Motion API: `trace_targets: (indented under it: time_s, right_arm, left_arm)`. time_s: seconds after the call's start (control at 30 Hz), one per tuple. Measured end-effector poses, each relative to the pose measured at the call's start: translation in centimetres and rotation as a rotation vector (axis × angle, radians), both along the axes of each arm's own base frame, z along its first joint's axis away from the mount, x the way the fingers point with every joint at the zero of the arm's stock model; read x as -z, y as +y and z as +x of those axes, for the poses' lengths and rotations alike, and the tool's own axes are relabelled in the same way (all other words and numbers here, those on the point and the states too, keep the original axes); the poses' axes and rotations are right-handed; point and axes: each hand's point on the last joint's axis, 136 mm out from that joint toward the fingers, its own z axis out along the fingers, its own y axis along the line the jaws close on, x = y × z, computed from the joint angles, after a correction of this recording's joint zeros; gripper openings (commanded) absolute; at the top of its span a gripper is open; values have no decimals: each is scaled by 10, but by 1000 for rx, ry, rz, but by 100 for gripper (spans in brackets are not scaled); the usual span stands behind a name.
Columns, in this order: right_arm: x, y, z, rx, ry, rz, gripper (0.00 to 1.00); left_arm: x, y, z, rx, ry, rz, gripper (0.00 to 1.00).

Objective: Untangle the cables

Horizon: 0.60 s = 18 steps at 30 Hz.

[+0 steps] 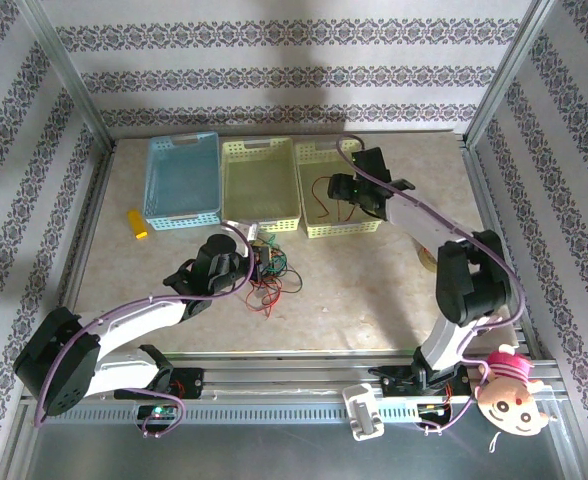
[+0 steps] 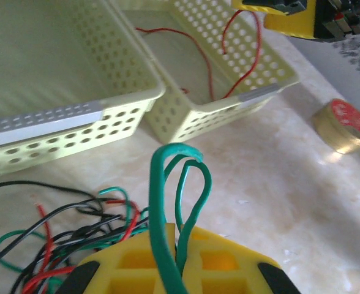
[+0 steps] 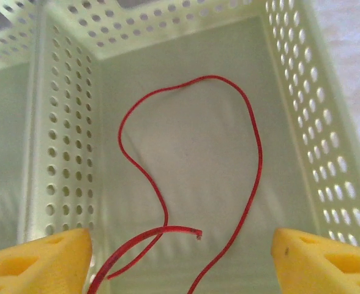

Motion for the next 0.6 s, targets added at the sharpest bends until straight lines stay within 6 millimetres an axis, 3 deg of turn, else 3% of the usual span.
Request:
trace_targets:
  time_s: [0.2, 0.27, 0.37, 0.5, 0.6]
  right_arm:
    - [-53, -5, -40, -32, -126, 71, 77]
    - [-59, -5, -49, -47, -143, 85, 76]
    - [-51, 4, -59, -100, -122, 106, 75]
    - [-33, 47, -87, -297, -68, 192, 73]
    - [-34, 88, -119, -488, -37, 279, 72]
  left_arm:
    - [-1, -14, -5, 80, 7, -20, 0]
    - [1, -16, -6, 94, 13, -20, 0]
    - [3, -21, -6, 117, 24, -20, 0]
    - [1, -30, -8, 163, 28, -34, 0]
    - [-2, -34, -12, 199, 29, -45, 0]
